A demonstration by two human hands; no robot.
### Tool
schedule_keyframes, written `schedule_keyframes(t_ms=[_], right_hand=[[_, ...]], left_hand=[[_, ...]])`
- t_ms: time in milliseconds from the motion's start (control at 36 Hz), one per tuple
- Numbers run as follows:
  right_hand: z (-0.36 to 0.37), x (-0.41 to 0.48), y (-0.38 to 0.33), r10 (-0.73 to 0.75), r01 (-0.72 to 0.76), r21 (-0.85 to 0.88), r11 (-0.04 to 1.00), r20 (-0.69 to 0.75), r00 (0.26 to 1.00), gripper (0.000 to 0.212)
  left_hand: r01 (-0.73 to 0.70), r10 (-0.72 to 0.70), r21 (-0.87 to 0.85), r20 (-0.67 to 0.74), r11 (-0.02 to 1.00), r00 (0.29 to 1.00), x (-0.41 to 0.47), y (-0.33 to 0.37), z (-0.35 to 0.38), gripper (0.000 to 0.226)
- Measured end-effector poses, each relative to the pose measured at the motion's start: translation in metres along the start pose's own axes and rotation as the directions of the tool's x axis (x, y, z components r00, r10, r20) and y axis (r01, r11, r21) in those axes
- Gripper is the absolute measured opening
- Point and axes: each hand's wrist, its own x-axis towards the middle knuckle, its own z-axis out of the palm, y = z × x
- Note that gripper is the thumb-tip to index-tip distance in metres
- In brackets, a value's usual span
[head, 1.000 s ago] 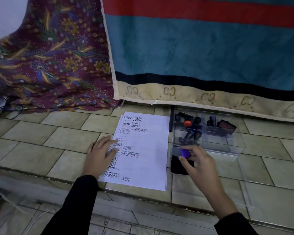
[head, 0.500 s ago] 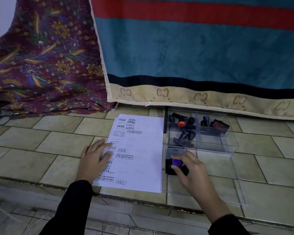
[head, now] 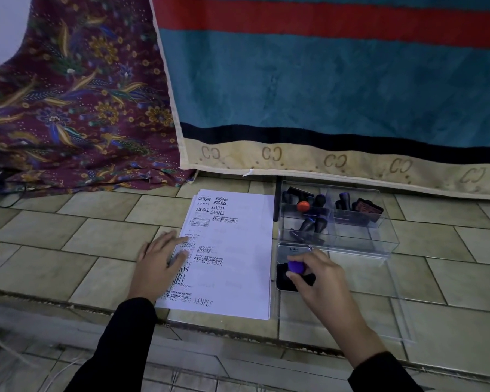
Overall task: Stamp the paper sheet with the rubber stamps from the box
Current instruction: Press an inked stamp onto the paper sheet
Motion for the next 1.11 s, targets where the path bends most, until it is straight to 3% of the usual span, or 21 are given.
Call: schedule_keyframes(t_ms=[83, 167, 361, 583, 1111], right_hand=[[0.001, 0.003, -0.008, 0.041, -0.041, -0.086, 0.995, -0.005, 0.999, 0.021], [0.007, 0.008, -0.035, -0.008, 0.007, -0.053, 0.999, -0.023, 1.0, 0.022], [0.056, 0.016, -0.096, -0.15, 0.123, 0.152, 0.981, 0.178, 0.973, 0.025], [0.092, 0.019, -0.099, -0.202, 0.191, 0.066, 0.979, 0.295, 0.934, 0.027], [0.1, 0.017, -0.102, -0.292, 0.295, 0.03, 0.955, 0.27, 0.917, 0.017]], left_hand=[[0.001, -0.001, 0.005, -0.002, 1.0, 1.0, 0.0, 0.0, 0.0, 0.056], [0.006, -0.006, -0.006, -0.016, 1.0, 1.0, 0.0, 0.002, -0.001, 0.055], [0.003, -0.003, 0.027, -0.007, 1.0, 1.0, 0.001, 0.0, -0.001, 0.055], [-0.001, 0.001, 0.011, -0.006, 1.0, 1.0, 0.002, -0.002, -0.001, 0.054], [-0.001, 0.001, 0.013, -0.014, 1.0, 1.0, 0.002, 0.002, 0.0, 0.058]])
